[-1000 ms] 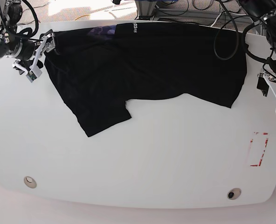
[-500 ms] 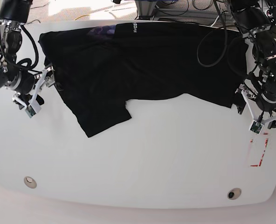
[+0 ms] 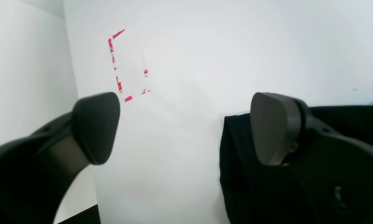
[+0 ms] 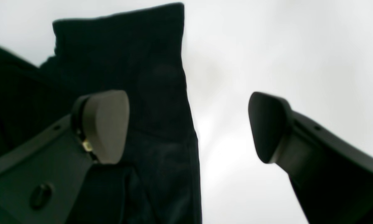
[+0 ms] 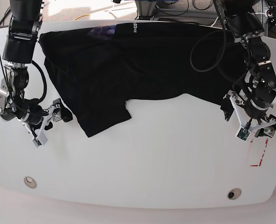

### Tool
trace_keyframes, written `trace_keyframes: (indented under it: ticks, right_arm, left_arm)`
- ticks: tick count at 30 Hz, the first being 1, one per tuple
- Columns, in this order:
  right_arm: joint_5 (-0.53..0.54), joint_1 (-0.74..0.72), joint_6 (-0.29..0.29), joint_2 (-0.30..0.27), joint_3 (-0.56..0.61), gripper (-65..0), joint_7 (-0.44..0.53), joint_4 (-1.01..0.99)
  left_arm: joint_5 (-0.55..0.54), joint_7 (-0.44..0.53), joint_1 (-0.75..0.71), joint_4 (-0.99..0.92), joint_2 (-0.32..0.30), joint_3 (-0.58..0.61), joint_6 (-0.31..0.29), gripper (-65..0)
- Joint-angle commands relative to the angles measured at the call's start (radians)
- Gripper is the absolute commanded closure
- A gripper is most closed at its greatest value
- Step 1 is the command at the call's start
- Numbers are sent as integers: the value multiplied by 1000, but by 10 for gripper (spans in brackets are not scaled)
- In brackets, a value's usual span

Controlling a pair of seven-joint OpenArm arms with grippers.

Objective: Layout the t-shirt on the table in an organized manner, then fold the t-shirt properly
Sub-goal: 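Lower both grippers to the shirt's hem edge and grasp it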

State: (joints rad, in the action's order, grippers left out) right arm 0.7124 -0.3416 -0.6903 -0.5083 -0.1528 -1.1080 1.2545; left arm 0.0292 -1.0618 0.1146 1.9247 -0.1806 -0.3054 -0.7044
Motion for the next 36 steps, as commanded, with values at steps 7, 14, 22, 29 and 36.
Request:
trace_keyframes:
  ticks: [7,14,22,29,36]
  right_arm:
    - [-38,-86,-8,20,83,-579,145,-213]
    - [-52,-83,-8,21,140,-577,236,-336]
    - [-41,-35,-8,23,141,-577,237,-333]
    - [33,25,-8,21,207,-575,233,-216]
    - [66,54,-8,21,198,-569,174,-164]
  left_arm:
    - [-1,13,10,15,-17,-7,6,-650]
    - [-1,13,10,15,-17,-7,6,-650]
    - [-2,13,20,-69,-18,-8,6,-650]
    - [-2,50,40,-166,-18,-8,6,-650]
    - [-1,124,32,-216,-18,-8,6,-650]
